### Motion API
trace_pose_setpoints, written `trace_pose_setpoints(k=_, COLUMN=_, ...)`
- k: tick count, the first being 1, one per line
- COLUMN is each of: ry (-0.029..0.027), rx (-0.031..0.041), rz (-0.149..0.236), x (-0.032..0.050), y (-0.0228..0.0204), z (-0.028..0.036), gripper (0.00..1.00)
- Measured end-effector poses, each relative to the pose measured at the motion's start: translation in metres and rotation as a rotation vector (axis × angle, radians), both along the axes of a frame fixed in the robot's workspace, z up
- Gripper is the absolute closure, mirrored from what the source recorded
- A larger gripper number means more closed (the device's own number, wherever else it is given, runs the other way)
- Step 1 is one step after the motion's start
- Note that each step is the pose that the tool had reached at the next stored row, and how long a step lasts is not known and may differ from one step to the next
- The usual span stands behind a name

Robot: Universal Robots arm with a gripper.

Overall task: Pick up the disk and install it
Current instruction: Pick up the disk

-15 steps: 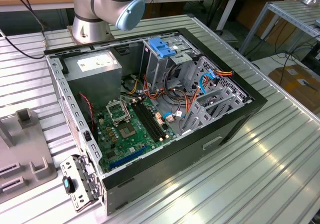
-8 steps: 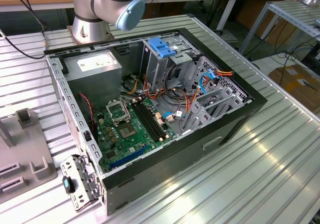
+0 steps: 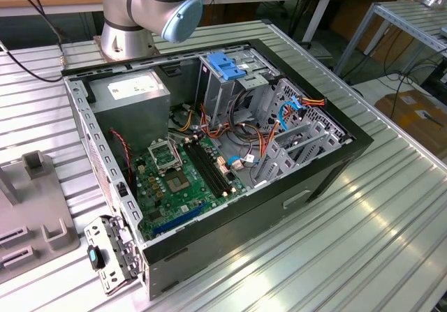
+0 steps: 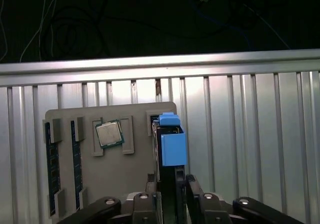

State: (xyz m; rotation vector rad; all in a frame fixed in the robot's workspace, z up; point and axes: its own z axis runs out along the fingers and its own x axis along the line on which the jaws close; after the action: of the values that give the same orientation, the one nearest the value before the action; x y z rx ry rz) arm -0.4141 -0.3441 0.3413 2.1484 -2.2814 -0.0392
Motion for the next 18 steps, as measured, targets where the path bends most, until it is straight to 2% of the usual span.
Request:
trace_pose_setpoints(k=1, ry=0.0, rx=0.0, rz=0.0, x=0.0, y=0.0, z=0.0, gripper=0.58)
trace_pose_setpoints(k=2, ry=-0.0001, rx=0.0, rz=0.0, x=0.0, y=0.0, z=0.0, gripper=0.58)
trace_pose_setpoints(k=3, ry=0.0, rx=0.0, rz=0.0, x=0.0, y=0.0, z=0.0, gripper=0.46)
trace_pose_setpoints(k=4, ry=0.0, rx=0.0, rz=0.0, x=-0.0001, y=0.0, z=0.0, gripper=0.46)
trace_pose_setpoints(k=5, ry=0.0, rx=0.0, rz=0.0, x=-0.0001, y=0.0, z=0.0, gripper=0.4)
trace_pose_setpoints(k=6, ry=-0.0012, rx=0.0001, rz=0.0, x=-0.0002, y=0.0, z=-0.0003, gripper=0.4)
trace_pose_setpoints(k=7, ry=-0.0112, rx=0.0, rz=0.001, x=-0.001, y=0.0, z=-0.0018, gripper=0.4)
trace_pose_setpoints(k=8, ry=-0.0152, rx=0.0001, rz=0.002, x=-0.0012, y=0.0, z=-0.0026, gripper=0.4)
trace_pose_setpoints(k=9, ry=-0.017, rx=0.0001, rz=0.003, x=-0.0012, y=0.0, z=-0.0031, gripper=0.4)
trace_pose_setpoints(k=13, ry=-0.0182, rx=0.0001, rz=0.003, x=-0.0013, y=0.0, z=-0.0072, gripper=0.4)
trace_pose_setpoints(k=18, ry=-0.021, rx=0.0001, rz=0.005, x=-0.0013, y=0.0, z=-0.016, gripper=0.4)
